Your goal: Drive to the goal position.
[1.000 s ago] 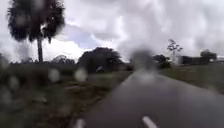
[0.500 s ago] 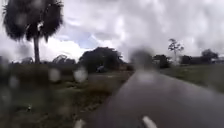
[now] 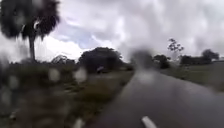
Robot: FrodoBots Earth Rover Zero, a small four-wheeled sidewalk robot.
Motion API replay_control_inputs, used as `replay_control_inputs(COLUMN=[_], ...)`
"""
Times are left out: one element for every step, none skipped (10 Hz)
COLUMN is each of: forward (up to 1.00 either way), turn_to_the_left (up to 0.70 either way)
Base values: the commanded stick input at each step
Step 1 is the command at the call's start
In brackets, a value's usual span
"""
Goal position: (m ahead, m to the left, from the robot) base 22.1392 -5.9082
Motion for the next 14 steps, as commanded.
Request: replay_control_inputs(forward=[0.70,0.70,0.70,0.70,0.70,0.70,0.70,0.70,0.70,0.70,0.70,0.70,0.70,0.70], turn_to_the_left=[0.00,0.00,-0.15,-0.35,-0.35,-0.35,-0.35,-0.35,-0.35,-0.35,-0.19,-0.02,0.00,0.00])
